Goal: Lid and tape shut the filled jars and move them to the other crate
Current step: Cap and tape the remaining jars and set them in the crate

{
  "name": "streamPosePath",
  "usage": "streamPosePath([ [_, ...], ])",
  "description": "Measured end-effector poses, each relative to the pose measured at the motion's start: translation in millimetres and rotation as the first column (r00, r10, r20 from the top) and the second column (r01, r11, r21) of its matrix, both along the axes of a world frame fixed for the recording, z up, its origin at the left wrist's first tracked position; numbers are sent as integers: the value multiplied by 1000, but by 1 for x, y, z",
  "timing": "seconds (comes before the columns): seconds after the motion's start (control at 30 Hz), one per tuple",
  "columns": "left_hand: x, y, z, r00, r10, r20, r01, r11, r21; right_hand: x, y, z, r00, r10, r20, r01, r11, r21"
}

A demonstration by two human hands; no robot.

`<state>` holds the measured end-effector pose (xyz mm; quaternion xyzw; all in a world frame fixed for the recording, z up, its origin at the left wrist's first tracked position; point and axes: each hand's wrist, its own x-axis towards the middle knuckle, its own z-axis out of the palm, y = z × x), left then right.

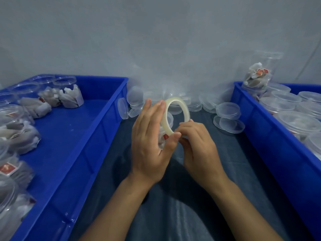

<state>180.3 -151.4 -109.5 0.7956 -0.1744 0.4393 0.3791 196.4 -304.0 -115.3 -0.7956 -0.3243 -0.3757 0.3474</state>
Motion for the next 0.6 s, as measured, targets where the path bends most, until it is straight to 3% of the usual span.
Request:
streamPosePath([
  [0.2,5,3,-7,999,41,1,-41,999,-24,1,1,-4,1000,-21,14,21,1000,-4],
  [0.43,7,2,-13,998,57,35,-59,996,60,-4,2,-1,994,-102,23,101,993,66],
  [0.6,4,-2,-13,987,99,129,-102,995,17,-4,4,0,989,-148,31,145,987,63],
])
